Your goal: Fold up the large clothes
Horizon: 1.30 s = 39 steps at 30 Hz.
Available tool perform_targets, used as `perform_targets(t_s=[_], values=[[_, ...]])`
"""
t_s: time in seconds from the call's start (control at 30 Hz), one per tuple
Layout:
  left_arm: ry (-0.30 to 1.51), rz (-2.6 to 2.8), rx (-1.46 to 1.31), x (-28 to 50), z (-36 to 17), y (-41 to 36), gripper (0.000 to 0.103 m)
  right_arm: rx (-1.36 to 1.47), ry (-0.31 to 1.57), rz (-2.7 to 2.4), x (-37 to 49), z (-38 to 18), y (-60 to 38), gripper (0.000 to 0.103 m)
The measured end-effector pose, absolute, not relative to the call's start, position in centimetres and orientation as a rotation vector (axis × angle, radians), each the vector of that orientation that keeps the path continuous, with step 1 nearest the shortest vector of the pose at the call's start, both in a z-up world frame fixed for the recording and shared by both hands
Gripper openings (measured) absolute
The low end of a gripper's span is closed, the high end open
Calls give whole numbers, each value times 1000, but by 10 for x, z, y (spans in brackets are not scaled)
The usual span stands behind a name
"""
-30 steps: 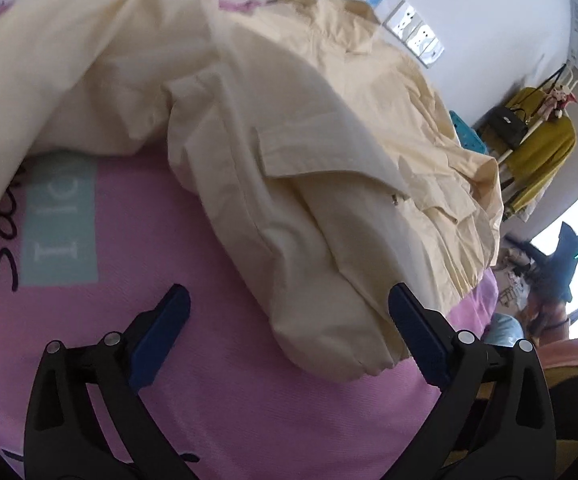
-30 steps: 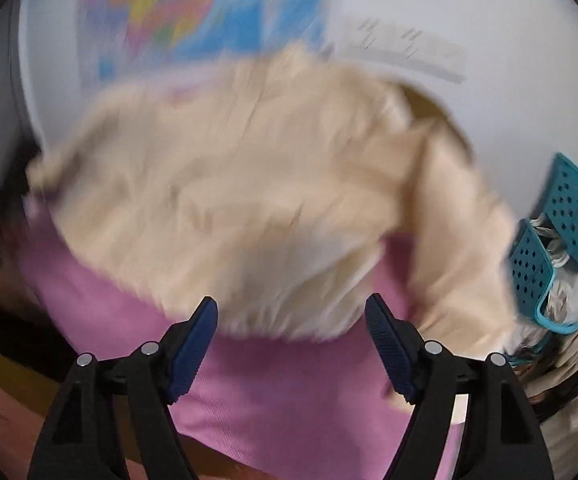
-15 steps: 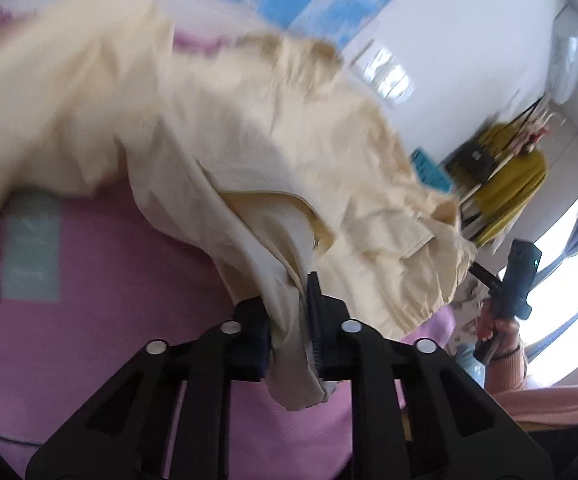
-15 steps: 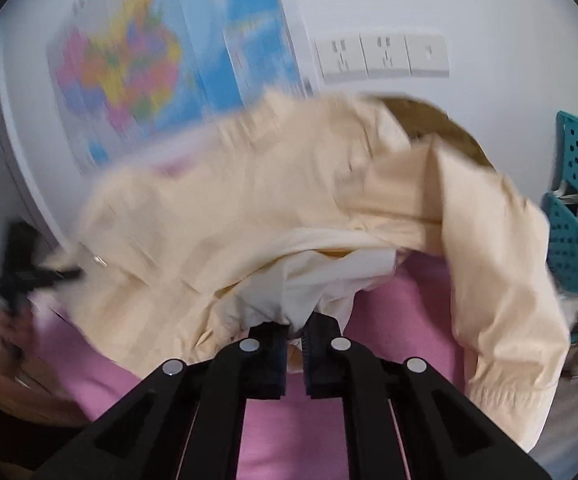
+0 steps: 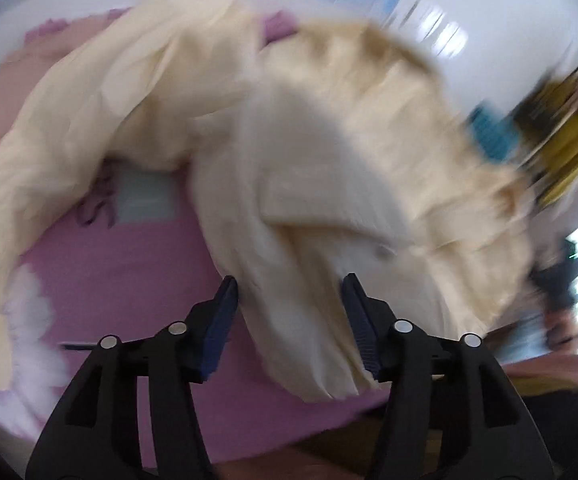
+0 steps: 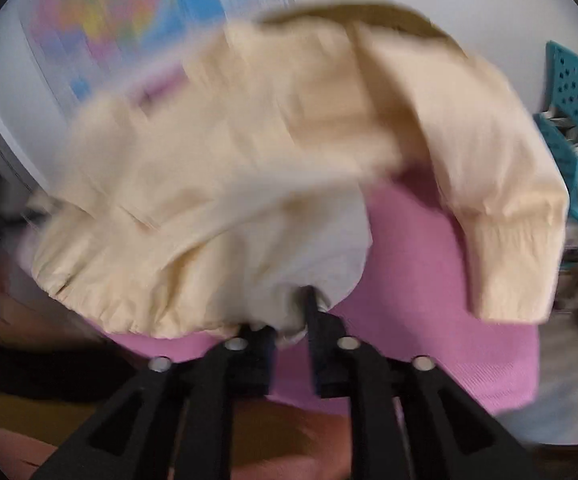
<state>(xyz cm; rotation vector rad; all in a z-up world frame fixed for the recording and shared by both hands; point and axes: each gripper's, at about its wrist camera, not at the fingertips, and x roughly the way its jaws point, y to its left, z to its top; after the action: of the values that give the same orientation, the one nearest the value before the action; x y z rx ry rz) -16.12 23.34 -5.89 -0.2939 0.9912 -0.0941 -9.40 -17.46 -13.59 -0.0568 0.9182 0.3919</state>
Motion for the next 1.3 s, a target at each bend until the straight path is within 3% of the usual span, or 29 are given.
perform_targets(t_s=[0.03, 0.1, 0.13, 0.17, 0.23, 0.37, 0.5, 0.7, 0.97, 1.03, 1.1, 1.13, 1.17, 1.27, 1.3], values=[[965, -88, -274, -164, -55, 235, 51, -71, 940, 406, -95, -136, -174, 23], [862, -138, -316, -176, -34, 246, 56, -115, 920, 403, -102, -121, -177, 42], [777, -176, -348, -187, -18, 255, 68, -131, 898, 403, -105, -109, -179, 57], [663, -224, -382, -202, 1, 265, 81, -144, 865, 419, -112, -92, -186, 59], [530, -247, -394, -218, 29, 276, 88, -126, 789, 446, -127, -65, -200, 59], [580, -208, -297, -181, 42, 261, 86, -37, 559, 490, -125, -12, -215, 66], [664, -175, -171, -99, 36, 237, 83, -111, 498, 403, -49, 4, -169, 66], [789, -138, -114, 30, 14, 223, 77, -301, 558, 308, 73, -19, -88, 66], [956, -209, -223, 131, -23, 205, 77, -369, 645, 242, 191, -39, -50, 65], [995, -225, -237, 146, -32, 196, 76, -423, 647, 233, 200, -43, -45, 57], [1031, -215, -205, 162, -41, 183, 66, -454, 680, 263, 211, -49, -39, 24], [1039, -216, -193, 167, -42, 179, 53, -462, 698, 275, 215, -51, -38, 6], [1043, -231, -182, 174, -44, 173, 47, -470, 699, 280, 217, -51, -37, 4], [1030, -232, -189, 187, -41, 169, 11, -426, 648, 314, 215, -31, -42, 3], [1004, -214, -185, 190, -35, 170, 9, -379, 617, 336, 214, -18, -47, 3]])
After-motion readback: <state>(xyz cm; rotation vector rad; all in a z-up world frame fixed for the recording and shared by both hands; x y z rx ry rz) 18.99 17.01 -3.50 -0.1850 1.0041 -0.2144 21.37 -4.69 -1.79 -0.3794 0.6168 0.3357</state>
